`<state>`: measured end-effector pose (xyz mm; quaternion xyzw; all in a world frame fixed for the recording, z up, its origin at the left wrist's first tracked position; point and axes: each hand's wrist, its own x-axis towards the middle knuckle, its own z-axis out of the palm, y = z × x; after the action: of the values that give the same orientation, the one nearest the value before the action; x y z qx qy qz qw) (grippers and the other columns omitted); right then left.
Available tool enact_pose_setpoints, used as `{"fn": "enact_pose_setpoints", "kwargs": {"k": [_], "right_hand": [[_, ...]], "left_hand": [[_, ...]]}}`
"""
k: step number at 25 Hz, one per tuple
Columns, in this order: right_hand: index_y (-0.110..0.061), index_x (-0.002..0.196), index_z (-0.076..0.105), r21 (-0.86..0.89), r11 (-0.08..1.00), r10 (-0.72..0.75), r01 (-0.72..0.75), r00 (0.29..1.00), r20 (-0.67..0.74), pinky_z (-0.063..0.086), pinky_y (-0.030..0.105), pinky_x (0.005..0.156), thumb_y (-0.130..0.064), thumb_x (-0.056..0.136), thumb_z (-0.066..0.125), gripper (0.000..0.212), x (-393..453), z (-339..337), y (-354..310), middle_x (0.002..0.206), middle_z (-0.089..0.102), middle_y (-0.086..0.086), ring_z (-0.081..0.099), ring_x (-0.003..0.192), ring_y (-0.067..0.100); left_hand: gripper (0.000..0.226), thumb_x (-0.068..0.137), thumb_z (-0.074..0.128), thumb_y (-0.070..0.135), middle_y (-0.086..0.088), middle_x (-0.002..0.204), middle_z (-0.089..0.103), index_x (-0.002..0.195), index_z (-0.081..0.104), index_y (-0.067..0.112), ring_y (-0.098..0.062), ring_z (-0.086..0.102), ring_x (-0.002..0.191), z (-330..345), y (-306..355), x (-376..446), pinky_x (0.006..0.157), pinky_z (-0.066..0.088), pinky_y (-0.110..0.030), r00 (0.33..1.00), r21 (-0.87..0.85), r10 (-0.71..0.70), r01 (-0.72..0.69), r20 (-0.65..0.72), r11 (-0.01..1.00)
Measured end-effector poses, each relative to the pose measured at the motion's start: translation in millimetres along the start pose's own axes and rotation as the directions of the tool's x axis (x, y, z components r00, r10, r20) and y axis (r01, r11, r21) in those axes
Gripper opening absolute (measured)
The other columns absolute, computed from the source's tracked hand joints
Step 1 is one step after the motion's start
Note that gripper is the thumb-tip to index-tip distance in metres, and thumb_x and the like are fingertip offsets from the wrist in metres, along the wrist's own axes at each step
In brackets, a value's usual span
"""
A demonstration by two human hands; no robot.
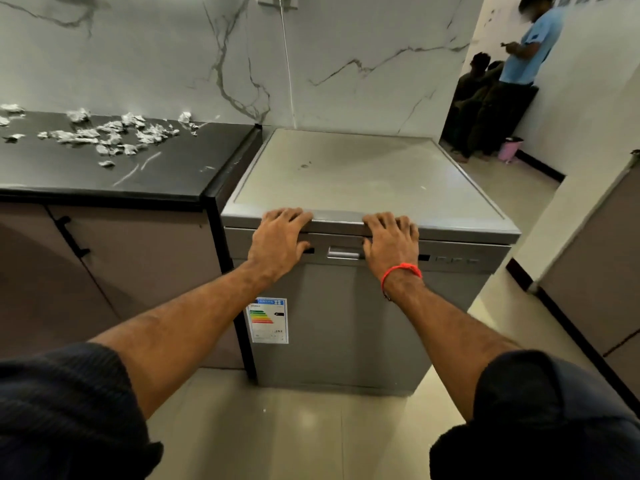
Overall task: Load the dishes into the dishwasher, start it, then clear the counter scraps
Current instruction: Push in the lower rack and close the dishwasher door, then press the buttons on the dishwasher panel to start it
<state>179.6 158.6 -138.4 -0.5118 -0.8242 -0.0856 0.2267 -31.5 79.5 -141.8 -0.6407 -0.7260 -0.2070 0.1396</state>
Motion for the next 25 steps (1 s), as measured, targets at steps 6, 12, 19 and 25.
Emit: {"fn": "enact_pose_setpoints", "kwargs": {"k": [6, 12, 19, 25], "right_hand": [[-0.023, 0.141, 0.045, -0.067, 0.998, 0.02, 0.017, 0.856, 0.516, 0.038, 0.047, 0.108, -0.014, 0.098, 0.049, 0.044, 36, -58, -11, 0.141, 0.048, 0.006, 0.048, 0.125, 0.035], [-0.016, 0.146, 0.044, 0.369, 0.901, 0.023, -0.228, 0.875, 0.484, 0.024, 0.038, 0.12, -0.009, 0.091, 0.056, 0.056, 62, -118, -22, 0.154, 0.04, 0.008, 0.034, 0.143, 0.026], [-0.015, 0.132, 0.06, 0.554, 0.784, 0.002, -0.28, 0.894, 0.449, 0.037, 0.026, 0.108, -0.01, 0.094, 0.057, 0.039, 115, -129, -45, 0.13, 0.063, 0.006, 0.056, 0.124, 0.021], [-0.012, 0.128, 0.064, 0.606, 0.765, -0.09, -0.22, 0.894, 0.438, 0.039, 0.022, 0.101, -0.009, 0.093, 0.058, 0.035, 195, -124, -73, 0.119, 0.069, 0.007, 0.061, 0.114, 0.021]], "left_hand": [[0.065, 0.09, 0.069, 0.012, -0.003, 0.141, 0.051, 0.149, 0.043, 0.023, -0.028, 0.049, 0.128, -55, 6, 33, 0.111, 0.042, -0.044, 0.881, -0.038, 0.003, 0.018, 0.473, 0.999], [0.071, 0.096, 0.064, 0.018, -0.01, 0.16, 0.036, 0.158, 0.029, 0.021, -0.027, 0.035, 0.146, -133, -11, 61, 0.121, 0.029, -0.039, 0.817, -0.249, -0.017, 0.195, 0.577, 0.949], [0.058, 0.099, 0.059, 0.024, -0.003, 0.157, 0.039, 0.153, 0.037, 0.025, -0.024, 0.041, 0.142, -159, -22, 97, 0.115, 0.036, -0.051, 0.898, -0.176, -0.068, 0.159, 0.435, 0.972], [0.059, 0.1, 0.058, 0.023, -0.002, 0.161, 0.032, 0.153, 0.035, 0.029, -0.025, 0.036, 0.145, -170, -39, 143, 0.117, 0.03, -0.058, 0.899, -0.043, -0.089, 0.119, 0.429, 0.992]]}}
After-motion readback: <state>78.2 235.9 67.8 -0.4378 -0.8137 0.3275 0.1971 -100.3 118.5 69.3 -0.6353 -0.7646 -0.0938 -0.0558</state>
